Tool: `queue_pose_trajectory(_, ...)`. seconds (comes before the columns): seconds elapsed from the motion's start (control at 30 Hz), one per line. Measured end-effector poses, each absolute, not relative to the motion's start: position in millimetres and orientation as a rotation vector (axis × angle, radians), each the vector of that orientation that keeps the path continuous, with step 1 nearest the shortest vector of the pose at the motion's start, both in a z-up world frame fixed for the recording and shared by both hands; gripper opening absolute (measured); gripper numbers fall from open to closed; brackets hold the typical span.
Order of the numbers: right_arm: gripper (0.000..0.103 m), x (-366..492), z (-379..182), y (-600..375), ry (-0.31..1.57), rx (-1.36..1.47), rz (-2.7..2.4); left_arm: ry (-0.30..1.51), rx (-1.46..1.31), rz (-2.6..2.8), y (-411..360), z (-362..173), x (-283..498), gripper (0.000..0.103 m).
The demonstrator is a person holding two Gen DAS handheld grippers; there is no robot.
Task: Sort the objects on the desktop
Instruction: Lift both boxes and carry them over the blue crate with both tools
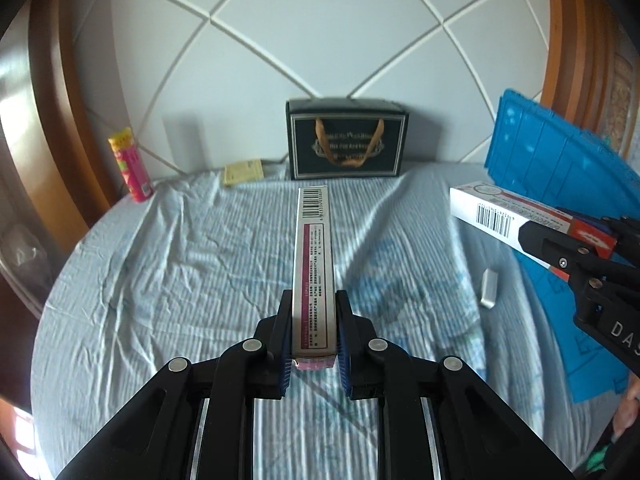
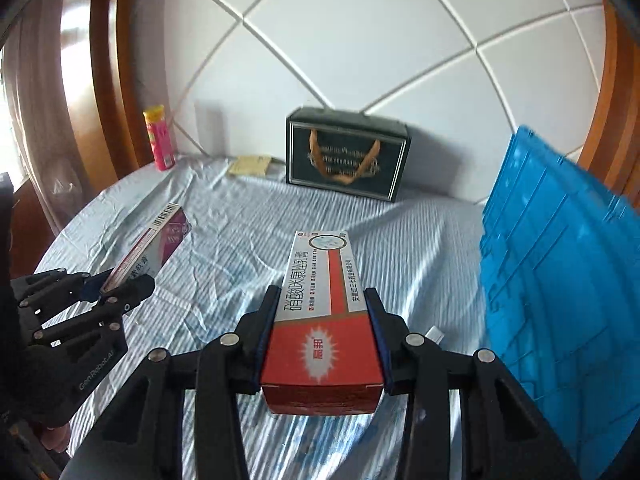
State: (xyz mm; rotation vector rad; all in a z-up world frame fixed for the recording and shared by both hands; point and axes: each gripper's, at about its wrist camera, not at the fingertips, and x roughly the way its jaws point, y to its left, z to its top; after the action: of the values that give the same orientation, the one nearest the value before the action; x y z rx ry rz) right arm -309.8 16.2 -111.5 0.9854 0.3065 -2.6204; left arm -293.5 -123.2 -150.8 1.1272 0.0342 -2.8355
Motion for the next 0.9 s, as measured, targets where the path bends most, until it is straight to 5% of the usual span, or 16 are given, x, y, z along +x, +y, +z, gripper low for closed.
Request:
queue_pose_trajectory(0.57,0.040,-220.0,3.0,46.6,0.238,0.693,-2.821,-0.027,0.887,-3.019,-77.9,-55.1,-241.9,0.018)
queue_pose_trajectory(0.9,0.040,-184.6,53.4,174.5,0.256,0.531,-2.972,-0.057,0.759,-3.164,65.5,-0.1,-230.5,0.018)
